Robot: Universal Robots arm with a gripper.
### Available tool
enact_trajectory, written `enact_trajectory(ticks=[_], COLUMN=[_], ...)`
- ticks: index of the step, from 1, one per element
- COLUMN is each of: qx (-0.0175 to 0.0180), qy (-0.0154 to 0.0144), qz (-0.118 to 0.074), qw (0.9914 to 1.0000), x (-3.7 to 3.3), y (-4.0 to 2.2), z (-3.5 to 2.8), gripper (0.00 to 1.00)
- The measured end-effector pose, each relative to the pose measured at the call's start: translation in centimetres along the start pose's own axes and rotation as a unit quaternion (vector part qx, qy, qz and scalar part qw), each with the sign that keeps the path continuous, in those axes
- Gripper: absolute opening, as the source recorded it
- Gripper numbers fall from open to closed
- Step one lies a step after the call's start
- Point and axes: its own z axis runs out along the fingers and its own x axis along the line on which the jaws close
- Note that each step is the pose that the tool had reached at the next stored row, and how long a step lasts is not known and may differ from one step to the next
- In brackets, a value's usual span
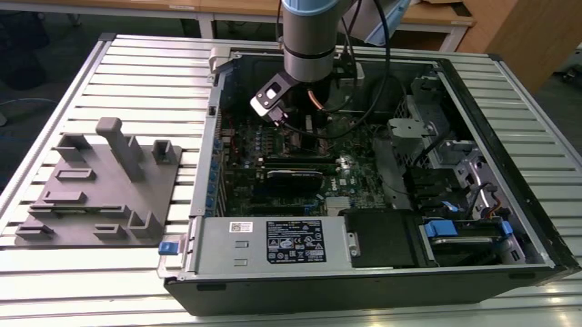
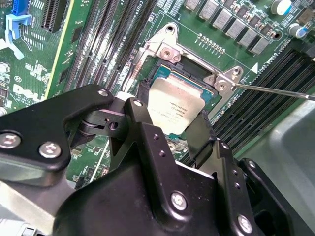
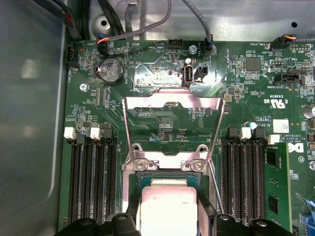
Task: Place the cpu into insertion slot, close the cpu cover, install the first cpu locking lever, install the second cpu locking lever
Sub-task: 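Place the cpu into insertion slot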
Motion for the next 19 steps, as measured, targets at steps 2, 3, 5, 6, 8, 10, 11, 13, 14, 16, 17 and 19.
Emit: enact_trajectory(ticks=[2, 3, 5, 6, 8, 10, 11, 13, 14, 16, 17, 19], qx=[0.0, 0.0, -0.0001, 0.0, 0.0, 0.0, 0.0, 0.0, 0.0, -0.0002, -0.0001, 0.0], qy=[0.0, 0.0001, 0.0001, 0.0001, 0.0, -0.0001, 0.0, 0.0, 0.0001, 0.0003, 0.0002, 0.0], qz=[0.0, 0.0, 0.0, 0.0, 0.0, 0.0, 0.0, 0.0, 0.0, 0.0, 0.0, 0.0], qw=[1.0, 1.0, 1.0, 1.0, 1.0, 1.0, 1.0, 1.0, 1.0, 1.0, 1.0, 1.0], x=[0.0, 0.0, 0.0, 0.0, 0.0, 0.0, 0.0, 0.0, 0.0, 0.01, 0.0, 0.0], y=[0.0, 0.0, 0.0, -0.01, -0.01, -0.01, -0.01, -0.01, -0.01, -0.01, -0.01, -0.01], z=[0.01, 0.01, 0.05, 0.09, 0.13, 0.14, 0.15, 0.16, 0.17, 0.21, 0.2, 0.09], gripper=[0.54, 0.54, 0.54, 0.54, 0.54, 0.54, 0.54, 0.54, 0.54, 0.61, 0.61, 0.61])
